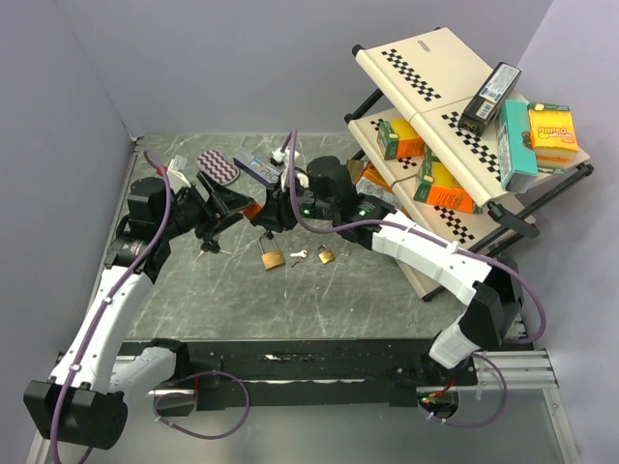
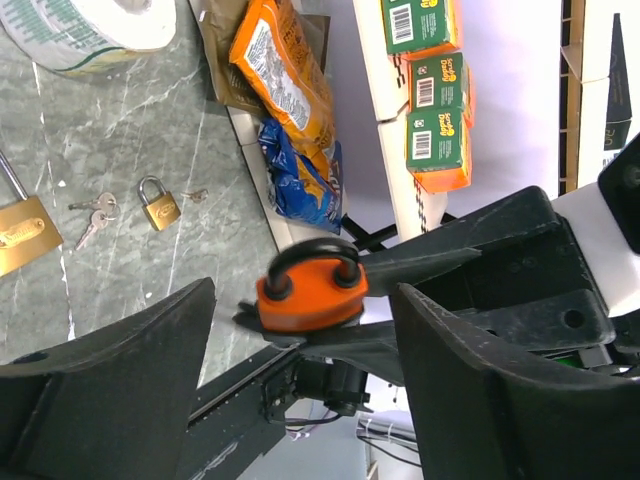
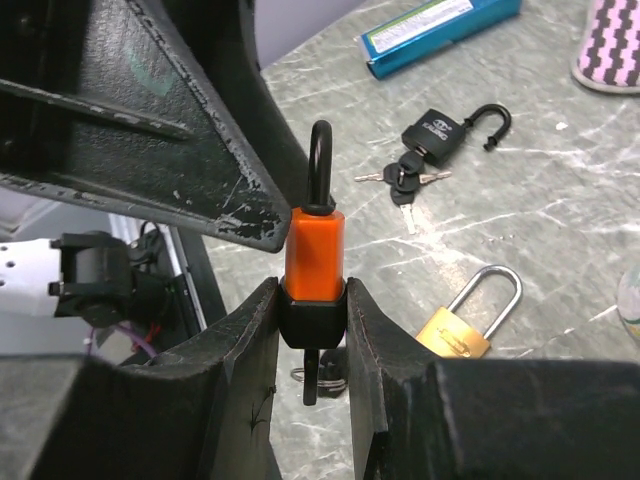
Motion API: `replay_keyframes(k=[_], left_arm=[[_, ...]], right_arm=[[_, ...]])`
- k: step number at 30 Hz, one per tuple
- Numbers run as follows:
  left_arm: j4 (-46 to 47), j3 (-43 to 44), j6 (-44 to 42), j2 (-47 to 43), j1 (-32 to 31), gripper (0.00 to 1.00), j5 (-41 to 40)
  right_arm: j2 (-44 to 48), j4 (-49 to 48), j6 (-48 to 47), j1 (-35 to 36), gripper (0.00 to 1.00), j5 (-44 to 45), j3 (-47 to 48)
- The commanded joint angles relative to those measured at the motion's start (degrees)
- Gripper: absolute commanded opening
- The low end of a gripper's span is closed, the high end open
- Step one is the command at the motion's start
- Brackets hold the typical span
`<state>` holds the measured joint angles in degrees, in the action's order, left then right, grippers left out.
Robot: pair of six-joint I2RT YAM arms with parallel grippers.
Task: Lock with the key
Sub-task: Remove the key from the lock.
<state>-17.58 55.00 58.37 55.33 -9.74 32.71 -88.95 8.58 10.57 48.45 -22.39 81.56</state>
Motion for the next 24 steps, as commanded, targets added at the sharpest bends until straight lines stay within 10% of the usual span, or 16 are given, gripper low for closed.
replay_keyframes(k=[1, 8, 24], left_arm=[[-0.08, 0.37, 1.75, -1.54, -0.63, 0.75, -0.72], [0.27, -0.95, 2.54, -1.28, -1.33, 0.70, -0.89], [0.45, 0.01, 1.92, -0.40, -1.78, 0.01, -1.77]], right_arm=[[-0.26, -3.21, -0.37, 1.30, 0.00, 3.67, 4.75], [-1.40, -3.57, 0.15, 2.18, 0.00, 4.11, 5.89], [-1.67, -3.48, -0.11, 2.97, 0.07, 1.57, 4.66]])
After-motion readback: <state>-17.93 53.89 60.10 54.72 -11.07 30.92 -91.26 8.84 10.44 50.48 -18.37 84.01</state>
